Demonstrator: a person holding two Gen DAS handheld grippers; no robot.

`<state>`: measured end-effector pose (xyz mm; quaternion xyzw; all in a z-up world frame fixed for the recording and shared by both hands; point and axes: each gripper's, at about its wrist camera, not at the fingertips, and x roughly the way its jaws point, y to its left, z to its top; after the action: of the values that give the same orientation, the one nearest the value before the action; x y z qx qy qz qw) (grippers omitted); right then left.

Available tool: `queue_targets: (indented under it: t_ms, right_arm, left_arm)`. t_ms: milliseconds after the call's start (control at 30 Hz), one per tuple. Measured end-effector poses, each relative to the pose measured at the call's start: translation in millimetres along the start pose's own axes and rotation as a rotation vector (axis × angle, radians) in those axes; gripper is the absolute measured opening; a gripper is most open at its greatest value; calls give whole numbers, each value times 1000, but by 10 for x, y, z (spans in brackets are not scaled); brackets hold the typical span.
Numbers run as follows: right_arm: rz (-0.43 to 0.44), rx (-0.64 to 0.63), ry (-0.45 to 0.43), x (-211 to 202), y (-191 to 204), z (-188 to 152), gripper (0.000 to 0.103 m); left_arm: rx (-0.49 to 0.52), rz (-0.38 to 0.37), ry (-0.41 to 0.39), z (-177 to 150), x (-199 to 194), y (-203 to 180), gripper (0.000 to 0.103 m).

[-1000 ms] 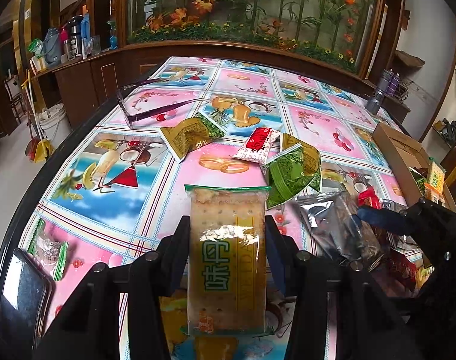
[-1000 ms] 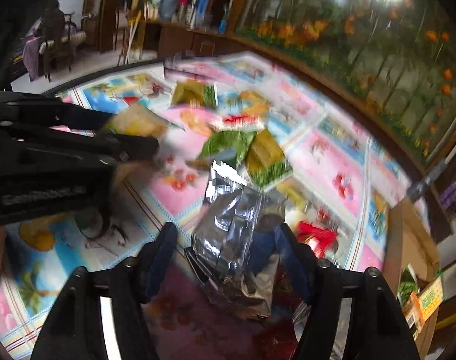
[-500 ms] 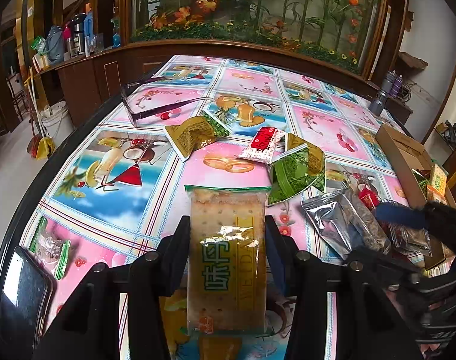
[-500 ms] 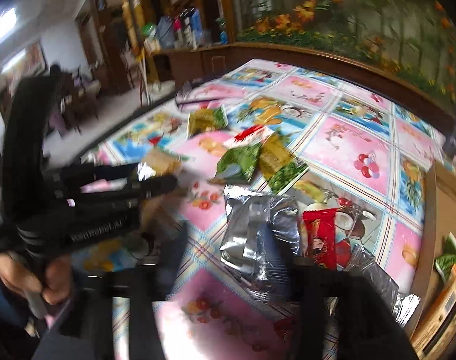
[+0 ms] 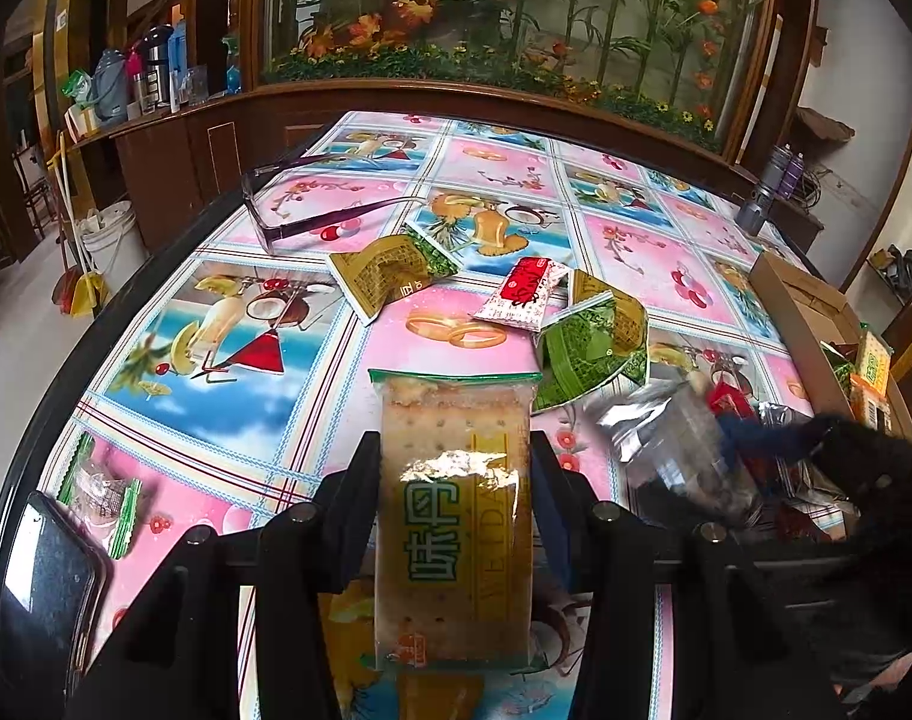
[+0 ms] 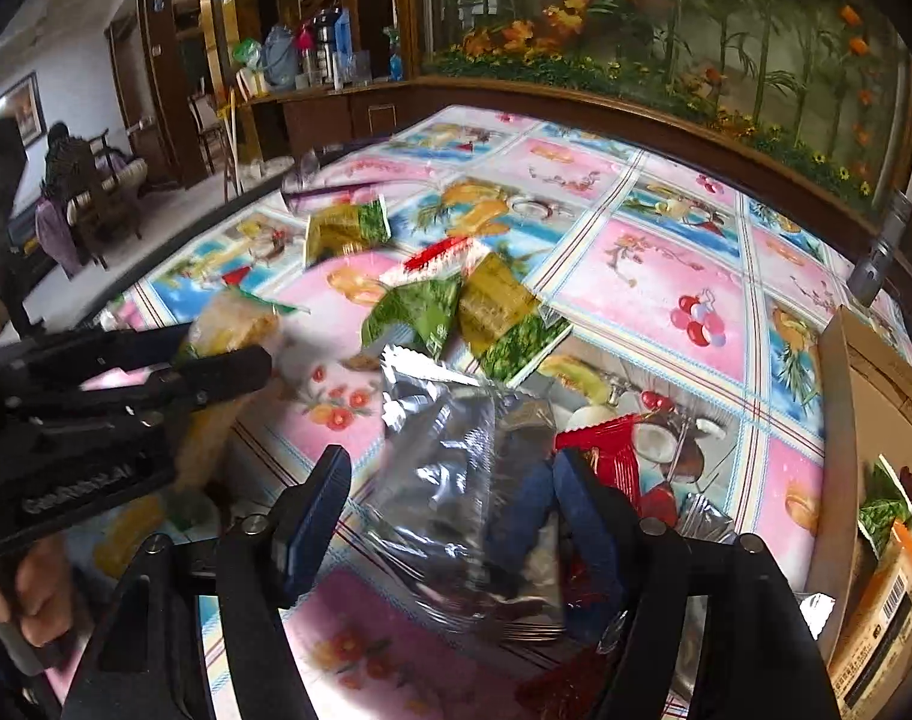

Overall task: Organize snacks
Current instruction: 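Carry the WEIDAN pack and silver foil packet over the cardboard box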

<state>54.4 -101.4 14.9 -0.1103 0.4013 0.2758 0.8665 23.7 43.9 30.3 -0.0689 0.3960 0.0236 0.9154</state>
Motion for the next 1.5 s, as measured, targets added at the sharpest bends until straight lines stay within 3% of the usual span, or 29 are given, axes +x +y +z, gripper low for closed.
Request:
queue_targets:
  t_ms: [33, 133, 467, 1000, 1500]
  right_arm:
    - [34, 1, 36, 63, 11, -26, 65]
    - [19, -45, 14, 23, 87, -58, 63]
    - [57, 81, -107, -324, -138, 14, 63]
    - [55, 157, -152, -468, -365, 58, 63]
    - [44, 311, -273, -924, -903, 53, 63]
  left_arm:
    - [-1, 0, 1, 0, 1, -2, 46]
    - [-1, 0, -1, 2, -5, -1, 46]
    - [0, -7, -8, 6, -36, -30, 46]
    - [0, -10, -22, 19, -72, -61, 46]
    - [36, 17, -114, 54, -234, -249, 46]
